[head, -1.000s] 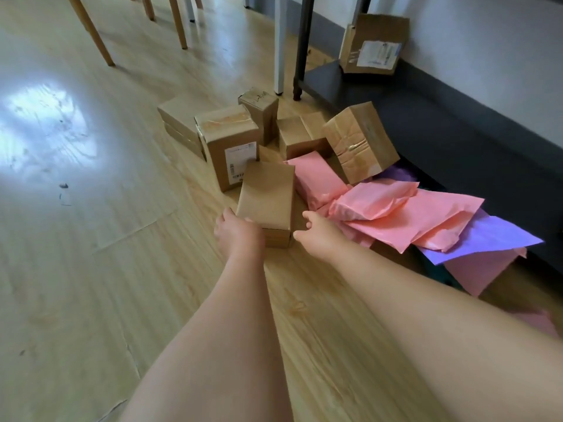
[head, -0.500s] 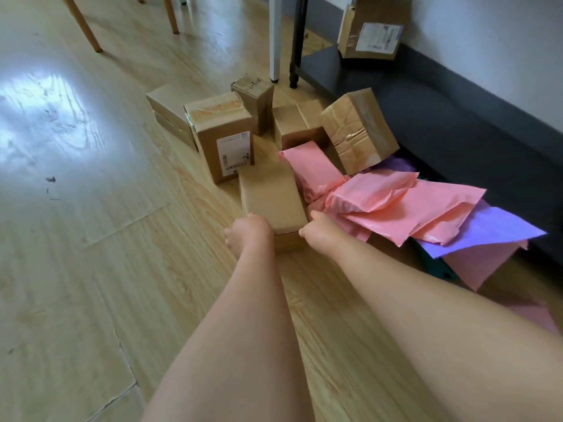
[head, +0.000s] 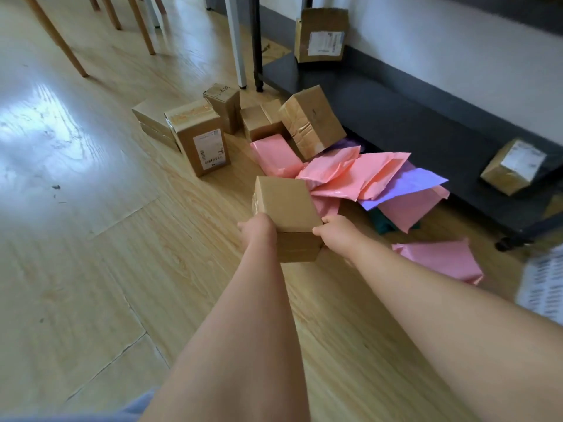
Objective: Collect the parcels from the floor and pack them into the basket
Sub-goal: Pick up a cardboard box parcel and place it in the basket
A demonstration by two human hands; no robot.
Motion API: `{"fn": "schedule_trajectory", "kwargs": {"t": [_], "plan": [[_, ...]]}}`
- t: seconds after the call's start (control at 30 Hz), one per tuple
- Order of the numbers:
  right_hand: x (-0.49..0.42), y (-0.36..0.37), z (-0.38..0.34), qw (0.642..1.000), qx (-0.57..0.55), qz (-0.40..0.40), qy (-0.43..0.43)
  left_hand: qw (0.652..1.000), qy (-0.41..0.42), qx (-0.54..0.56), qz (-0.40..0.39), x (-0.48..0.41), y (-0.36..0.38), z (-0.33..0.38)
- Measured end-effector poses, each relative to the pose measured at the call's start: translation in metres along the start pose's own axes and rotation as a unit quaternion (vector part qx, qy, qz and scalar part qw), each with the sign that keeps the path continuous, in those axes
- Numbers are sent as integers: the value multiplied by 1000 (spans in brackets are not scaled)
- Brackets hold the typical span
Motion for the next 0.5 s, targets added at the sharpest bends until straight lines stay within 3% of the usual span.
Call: {"fn": "schedule_trajectory", "kwargs": {"t": [0.07, 0.3, 0.5], "plan": [[20, -11, 11, 1000, -23, 9, 7, 999, 24, -48, 9, 18, -4, -17], [104, -43, 74, 995, -55, 48, 70, 988, 67, -121, -68, 86, 7, -107], [170, -46, 138, 976, -162, 70, 126, 967, 116, -184, -129, 126, 21, -152]]}}
Point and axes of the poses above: each hand's wrist, its own x-axis away from the middle knuckle, its own y-axis out of the palm, z = x × y, the point moved 4 cm from there along -x, towards the middle knuckle, and after that the axes turned 8 degrees about -y, right-handed, at the moved point
